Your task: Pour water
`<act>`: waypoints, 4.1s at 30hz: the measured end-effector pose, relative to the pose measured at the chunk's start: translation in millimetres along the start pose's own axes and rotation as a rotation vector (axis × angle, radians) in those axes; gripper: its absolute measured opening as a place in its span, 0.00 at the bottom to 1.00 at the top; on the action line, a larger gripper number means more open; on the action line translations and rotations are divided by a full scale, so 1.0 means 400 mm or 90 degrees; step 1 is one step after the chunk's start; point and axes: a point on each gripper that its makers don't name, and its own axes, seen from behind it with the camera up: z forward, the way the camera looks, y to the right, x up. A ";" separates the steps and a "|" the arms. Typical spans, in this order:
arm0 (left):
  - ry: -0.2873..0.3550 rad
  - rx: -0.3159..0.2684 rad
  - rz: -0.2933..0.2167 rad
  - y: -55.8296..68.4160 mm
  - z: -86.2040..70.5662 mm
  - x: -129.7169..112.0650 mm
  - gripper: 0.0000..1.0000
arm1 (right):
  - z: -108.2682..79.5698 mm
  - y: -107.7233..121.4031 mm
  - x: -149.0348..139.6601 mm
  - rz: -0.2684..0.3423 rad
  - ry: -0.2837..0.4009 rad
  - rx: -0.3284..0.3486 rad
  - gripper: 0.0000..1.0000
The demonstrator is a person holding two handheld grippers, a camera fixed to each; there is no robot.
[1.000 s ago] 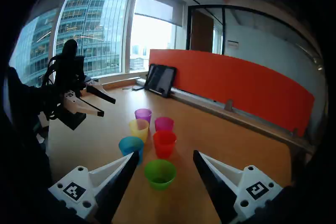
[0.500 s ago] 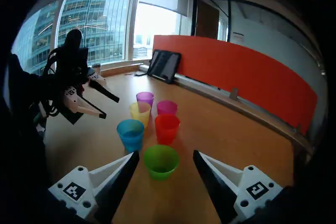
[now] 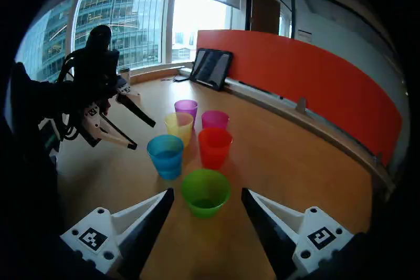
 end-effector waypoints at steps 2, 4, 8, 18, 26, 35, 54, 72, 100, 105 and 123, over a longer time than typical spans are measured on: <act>-0.007 -0.004 0.003 0.002 0.007 -0.004 0.96 | 0.007 -0.002 -0.006 -0.002 -0.007 0.004 1.00; -0.013 -0.006 0.007 0.002 0.015 -0.007 0.96 | 0.013 -0.004 -0.011 -0.003 -0.014 0.008 1.00; -0.025 -0.009 0.011 0.003 0.031 -0.012 0.96 | 0.024 -0.012 -0.024 -0.004 -0.028 0.019 1.00; -0.044 -0.021 0.010 0.007 0.071 -0.020 0.96 | 0.062 -0.013 -0.060 -0.017 -0.065 0.029 1.00; -0.053 -0.034 0.012 0.013 0.101 -0.019 0.96 | 0.095 -0.014 -0.077 -0.023 -0.087 0.041 1.00; -0.062 -0.038 0.010 0.014 0.133 -0.023 0.96 | 0.130 -0.011 -0.086 -0.026 -0.100 0.044 1.00; -0.065 -0.047 0.005 0.021 0.172 -0.013 0.96 | 0.172 -0.008 -0.104 -0.021 -0.113 0.053 1.00; -0.059 -0.044 0.001 0.025 0.174 -0.010 0.85 | 0.166 -0.006 -0.107 -0.018 -0.114 0.049 1.00; 0.001 -0.019 -0.021 0.016 0.076 0.045 0.85 | 0.131 -0.017 -0.046 -0.016 -0.069 0.031 0.89; 0.028 0.003 -0.022 -0.001 0.025 0.078 0.85 | 0.114 -0.022 -0.001 -0.018 -0.039 0.025 0.88; 0.118 0.088 -0.026 -0.098 -0.140 0.187 0.85 | 0.068 -0.033 0.186 -0.003 0.108 -0.002 0.89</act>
